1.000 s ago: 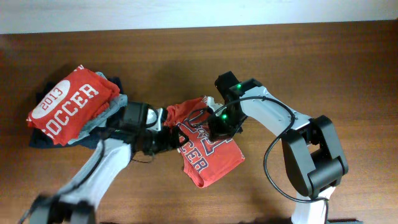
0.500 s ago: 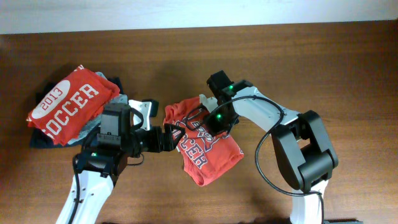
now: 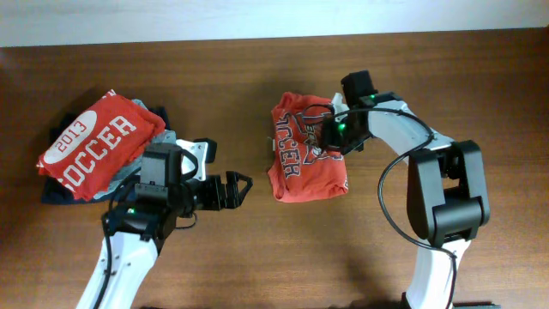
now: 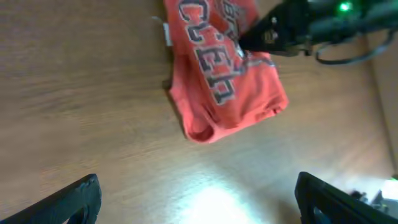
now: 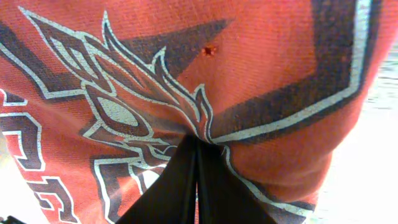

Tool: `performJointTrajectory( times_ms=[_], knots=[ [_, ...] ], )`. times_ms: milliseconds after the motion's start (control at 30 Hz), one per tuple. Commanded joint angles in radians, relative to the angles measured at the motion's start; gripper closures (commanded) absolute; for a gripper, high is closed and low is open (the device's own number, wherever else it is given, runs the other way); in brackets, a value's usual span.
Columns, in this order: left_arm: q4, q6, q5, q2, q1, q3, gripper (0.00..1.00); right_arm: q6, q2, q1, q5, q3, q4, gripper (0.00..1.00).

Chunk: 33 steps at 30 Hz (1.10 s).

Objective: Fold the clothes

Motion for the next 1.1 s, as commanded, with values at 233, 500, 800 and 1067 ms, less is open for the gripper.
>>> performJointTrajectory(
  times_ms=[233,500,800,1067],
  knots=[
    [0.413,-0.093,0.218,0.462,0.004,-0.002,0.01,-0.123,0.073,0.033,0.265,-0.028,-0.118,0.96],
    [0.735,-0.145,0.306,0.741,-0.008,0.016,0.01,-0.187,0.073,0.087,0.275,-0.028,-0.182,0.96],
    [0.602,-0.15,0.275,0.756,-0.016,0.029,0.06,-0.194,0.073,0.159,0.329,-0.03,-0.265,0.96],
    [0.418,-0.19,0.225,0.756,-0.032,0.099,0.07,-0.194,0.072,0.229,0.328,-0.03,-0.28,0.96]
  ],
)
